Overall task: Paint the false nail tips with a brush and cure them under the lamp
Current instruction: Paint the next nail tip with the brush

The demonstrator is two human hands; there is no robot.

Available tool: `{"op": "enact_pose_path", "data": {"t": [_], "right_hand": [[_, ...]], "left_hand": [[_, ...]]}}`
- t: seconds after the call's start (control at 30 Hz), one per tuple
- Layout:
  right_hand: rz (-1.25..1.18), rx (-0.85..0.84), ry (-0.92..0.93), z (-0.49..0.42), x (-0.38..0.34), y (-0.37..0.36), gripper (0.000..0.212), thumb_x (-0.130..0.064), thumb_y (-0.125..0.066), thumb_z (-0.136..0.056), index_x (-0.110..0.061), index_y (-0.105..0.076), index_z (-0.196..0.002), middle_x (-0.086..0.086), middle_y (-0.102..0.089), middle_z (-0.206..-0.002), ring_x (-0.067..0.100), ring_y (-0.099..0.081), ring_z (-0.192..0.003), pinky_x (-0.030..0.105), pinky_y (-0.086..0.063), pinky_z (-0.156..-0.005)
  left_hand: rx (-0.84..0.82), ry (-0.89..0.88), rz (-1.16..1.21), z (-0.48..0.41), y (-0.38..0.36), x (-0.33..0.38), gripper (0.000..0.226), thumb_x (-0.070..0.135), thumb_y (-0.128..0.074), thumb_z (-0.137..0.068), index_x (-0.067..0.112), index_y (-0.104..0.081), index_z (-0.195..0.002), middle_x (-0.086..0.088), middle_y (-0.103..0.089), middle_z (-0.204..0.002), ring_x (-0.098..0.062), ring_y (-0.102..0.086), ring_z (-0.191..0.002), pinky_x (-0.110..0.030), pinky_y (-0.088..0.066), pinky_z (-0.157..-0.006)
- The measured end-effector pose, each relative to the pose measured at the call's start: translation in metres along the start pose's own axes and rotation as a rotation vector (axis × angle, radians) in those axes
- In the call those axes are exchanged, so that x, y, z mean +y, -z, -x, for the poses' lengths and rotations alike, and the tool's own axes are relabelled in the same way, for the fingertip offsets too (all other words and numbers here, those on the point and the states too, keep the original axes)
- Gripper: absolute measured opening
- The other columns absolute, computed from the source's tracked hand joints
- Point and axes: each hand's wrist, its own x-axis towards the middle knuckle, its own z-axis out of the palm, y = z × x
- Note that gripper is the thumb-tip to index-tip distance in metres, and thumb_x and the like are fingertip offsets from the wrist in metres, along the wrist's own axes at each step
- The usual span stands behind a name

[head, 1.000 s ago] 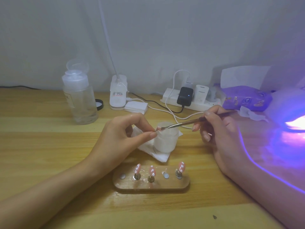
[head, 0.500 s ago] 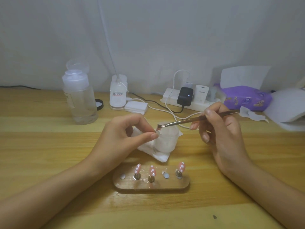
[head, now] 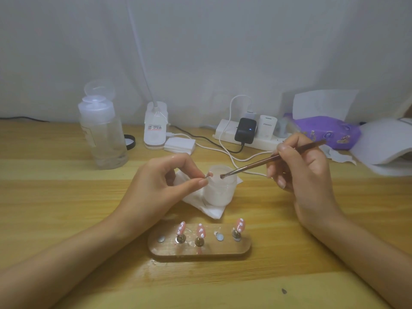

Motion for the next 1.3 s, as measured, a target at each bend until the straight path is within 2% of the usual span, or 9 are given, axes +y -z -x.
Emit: {"op": "enact_pose_path", "data": {"t": [0.3,0.43,0.53,0.67,0.77,0.93,1.1,1.2,1.3], "right_hand": [[-0.017,0.034,0.077,-0.017,-0.011,0.017,0.025,-0.019,-0.049,-0.091,-0.024,-0.048,-0.066,0.000,-0.054,-0.051,0.014,-0.048,-0.043,0.017,-0.033,-0.040],[-0.026,-0.142,0.179,-0.017,-0.012,0.015,0.007,-0.022,-0.050,-0.088,-0.026,-0.054,-0.084,0.001,-0.060,-0.065,0.016,-0.057,-0.054,0.019,-0.041,-0.046],[0.008,-0.261,0.247,-0.013,-0.011,0.013,0.012,-0.016,-0.048,-0.082,-0.026,-0.051,-0.089,0.001,-0.060,-0.071,0.018,-0.057,-0.056,0.022,-0.044,-0.049],[0.006,-0.284,0.282,-0.013,-0.012,0.016,0.014,-0.013,-0.046,-0.076,-0.024,-0.046,-0.085,0.001,-0.057,-0.067,0.016,-0.050,-0.052,0.020,-0.040,-0.048],[-0.004,-0.284,0.282,-0.017,-0.012,0.021,0.020,-0.010,-0.043,-0.071,-0.026,-0.044,-0.083,-0.002,-0.056,-0.063,0.014,-0.045,-0.048,0.018,-0.037,-0.046],[-0.081,-0.159,0.190,-0.019,-0.011,0.020,0.017,-0.013,-0.048,-0.076,-0.029,-0.052,-0.082,0.000,-0.059,-0.065,0.014,-0.049,-0.048,0.017,-0.038,-0.044],[-0.233,0.040,-0.170,-0.006,0.007,0.003,0.022,-0.016,-0.050,-0.099,-0.022,-0.052,-0.079,0.000,-0.062,-0.060,0.011,-0.053,-0.048,0.017,-0.041,-0.043],[-0.263,0.029,-0.299,-0.001,0.011,-0.003,0.018,-0.029,-0.057,-0.088,-0.021,-0.047,-0.076,0.004,-0.065,-0.061,0.009,-0.049,-0.044,0.016,-0.041,-0.042],[-0.260,-0.012,-0.291,-0.001,0.008,-0.004,0.019,-0.034,-0.058,-0.083,-0.021,-0.047,-0.074,0.004,-0.066,-0.061,0.010,-0.047,-0.043,0.016,-0.039,-0.042]], "left_hand": [[0.008,-0.009,-0.016,-0.001,0.000,0.000,0.014,0.044,-0.074,-0.078,0.031,-0.070,-0.078,0.012,-0.066,-0.077,-0.004,-0.038,-0.057,-0.015,-0.036,-0.054],[0.006,-0.003,0.007,0.000,-0.001,0.002,0.012,0.042,-0.073,-0.077,0.031,-0.069,-0.077,0.011,-0.068,-0.080,-0.007,-0.039,-0.057,-0.019,-0.037,-0.055],[-0.003,-0.001,0.005,0.000,0.000,0.003,0.015,0.045,-0.075,-0.078,0.031,-0.070,-0.077,0.009,-0.069,-0.083,-0.019,-0.042,-0.060,-0.025,-0.040,-0.056],[-0.007,-0.003,0.006,0.000,0.000,0.002,0.017,0.046,-0.077,-0.079,0.030,-0.070,-0.079,0.005,-0.069,-0.081,-0.024,-0.043,-0.062,-0.036,-0.043,-0.057],[-0.006,-0.005,-0.002,0.000,0.000,0.001,0.016,0.045,-0.077,-0.079,0.031,-0.070,-0.079,0.005,-0.068,-0.080,-0.022,-0.043,-0.061,-0.033,-0.042,-0.056],[-0.001,-0.005,0.004,-0.001,0.000,0.002,0.018,0.047,-0.071,-0.077,0.029,-0.069,-0.079,0.004,-0.068,-0.079,-0.018,-0.043,-0.059,-0.018,-0.039,-0.055],[-0.004,-0.003,-0.014,-0.001,0.000,0.001,0.019,0.046,-0.076,-0.081,0.029,-0.069,-0.080,0.003,-0.067,-0.079,-0.011,-0.042,-0.057,-0.014,-0.038,-0.056],[-0.004,-0.004,-0.023,0.000,-0.001,0.002,0.022,0.051,-0.074,-0.081,0.030,-0.068,-0.081,-0.011,-0.066,-0.079,-0.017,-0.041,-0.057,-0.019,-0.037,-0.055],[-0.005,-0.007,-0.033,0.000,-0.001,0.002,0.018,0.046,-0.074,-0.083,0.030,-0.067,-0.080,-0.015,-0.065,-0.079,-0.015,-0.038,-0.056,-0.020,-0.036,-0.055]]}}
